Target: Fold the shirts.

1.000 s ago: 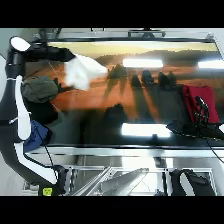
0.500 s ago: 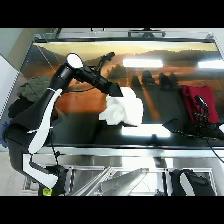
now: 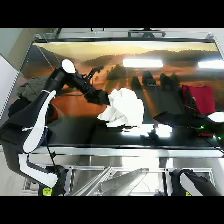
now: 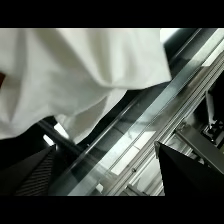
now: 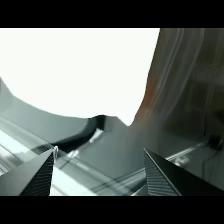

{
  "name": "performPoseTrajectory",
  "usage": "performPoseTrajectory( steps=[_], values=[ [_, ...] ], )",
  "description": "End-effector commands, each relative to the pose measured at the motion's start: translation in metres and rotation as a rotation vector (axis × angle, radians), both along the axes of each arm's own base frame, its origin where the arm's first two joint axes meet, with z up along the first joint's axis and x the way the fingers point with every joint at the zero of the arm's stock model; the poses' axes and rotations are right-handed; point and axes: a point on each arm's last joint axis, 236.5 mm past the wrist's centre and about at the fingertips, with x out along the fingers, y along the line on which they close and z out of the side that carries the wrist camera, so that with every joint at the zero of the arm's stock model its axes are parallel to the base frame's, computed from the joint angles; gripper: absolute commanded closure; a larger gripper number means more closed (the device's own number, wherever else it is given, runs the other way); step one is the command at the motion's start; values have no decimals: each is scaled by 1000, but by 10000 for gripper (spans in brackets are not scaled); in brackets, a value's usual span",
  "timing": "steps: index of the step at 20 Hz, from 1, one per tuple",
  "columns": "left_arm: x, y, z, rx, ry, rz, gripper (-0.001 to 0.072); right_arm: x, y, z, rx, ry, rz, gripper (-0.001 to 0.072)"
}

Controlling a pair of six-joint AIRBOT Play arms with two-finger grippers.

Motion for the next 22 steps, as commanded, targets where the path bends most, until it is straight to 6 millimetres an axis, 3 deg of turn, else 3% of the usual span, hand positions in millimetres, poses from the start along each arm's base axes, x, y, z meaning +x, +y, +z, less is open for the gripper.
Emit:
performPoseTrajectory(
  steps=[1,3,6,9,11,12,13,14,16,19,22],
  values=[
    [-39,16,-51,40,142,57,-3,12,15,-49,-12,49,55,97],
    [-55,5,-71,1,168,72,-2,18,29,-73,-28,94,94,111],
    [-55,-11,-97,3,118,126,-1,31,53,-92,-26,134,171,111],
    [-59,-28,-96,-33,103,119,17,45,70,-96,-13,146,213,113],
    [-62,-33,-97,-30,96,106,18,53,75,-95,-14,132,223,225],
    [-63,-36,-97,-30,90,104,87,56,75,-94,-13,126,223,256],
    [-63,-38,-98,-29,83,103,278,57,76,-91,-8,122,230,329],
    [-63,-39,-98,-31,79,103,472,56,78,-88,0,121,245,487],
    [-60,-49,-88,-90,77,112,711,49,81,-80,24,119,292,658],
    [-40,-60,-53,-223,34,174,712,44,83,-59,67,106,344,691],
    [-19,-45,-2,-308,-52,235,712,52,78,-6,163,37,342,692]
  ],
)
